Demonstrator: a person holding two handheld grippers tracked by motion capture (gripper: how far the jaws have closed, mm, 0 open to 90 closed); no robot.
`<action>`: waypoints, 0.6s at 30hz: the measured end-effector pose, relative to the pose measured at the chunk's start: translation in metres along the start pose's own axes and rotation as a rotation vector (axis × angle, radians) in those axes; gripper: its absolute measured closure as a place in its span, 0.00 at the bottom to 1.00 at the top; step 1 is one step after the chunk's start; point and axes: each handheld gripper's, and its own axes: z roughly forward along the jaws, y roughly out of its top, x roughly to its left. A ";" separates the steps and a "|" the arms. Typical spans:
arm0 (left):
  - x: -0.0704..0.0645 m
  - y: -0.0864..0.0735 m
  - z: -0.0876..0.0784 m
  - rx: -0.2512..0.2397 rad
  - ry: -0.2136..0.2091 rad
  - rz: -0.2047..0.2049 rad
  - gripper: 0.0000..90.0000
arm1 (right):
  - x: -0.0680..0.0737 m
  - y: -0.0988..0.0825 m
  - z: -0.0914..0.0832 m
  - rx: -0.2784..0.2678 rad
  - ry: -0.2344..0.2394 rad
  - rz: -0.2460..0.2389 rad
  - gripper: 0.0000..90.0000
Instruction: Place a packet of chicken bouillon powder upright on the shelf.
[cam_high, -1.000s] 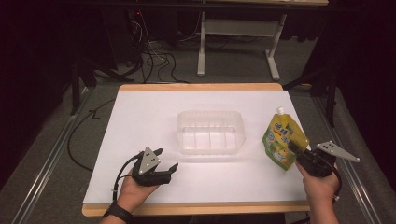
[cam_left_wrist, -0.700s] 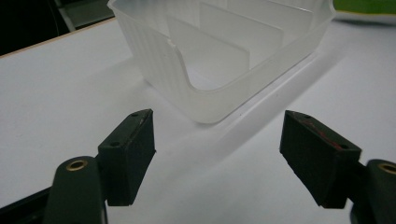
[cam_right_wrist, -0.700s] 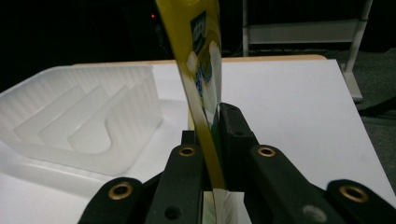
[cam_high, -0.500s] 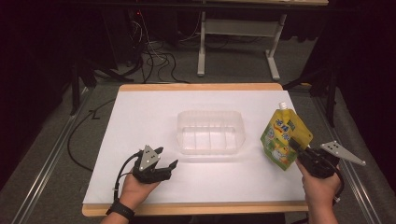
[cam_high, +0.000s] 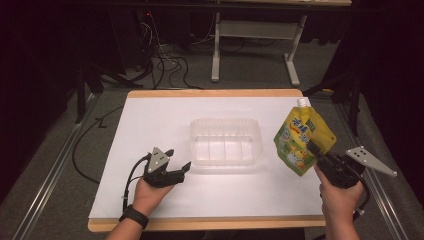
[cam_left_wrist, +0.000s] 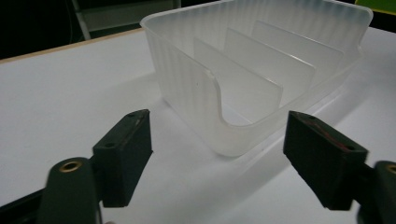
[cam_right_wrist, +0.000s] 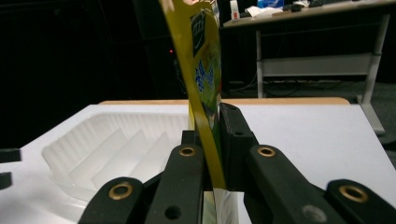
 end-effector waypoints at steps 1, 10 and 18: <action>0.000 0.001 0.003 -0.001 0.005 0.002 0.21 | 0.002 0.002 0.000 -0.006 0.003 0.001 0.98; 0.002 0.007 0.027 -0.006 0.033 0.006 0.18 | 0.028 0.024 0.017 -0.046 0.068 0.021 0.98; -0.003 0.005 0.045 0.001 0.031 0.009 0.34 | 0.052 0.031 0.043 -0.047 0.100 0.037 0.98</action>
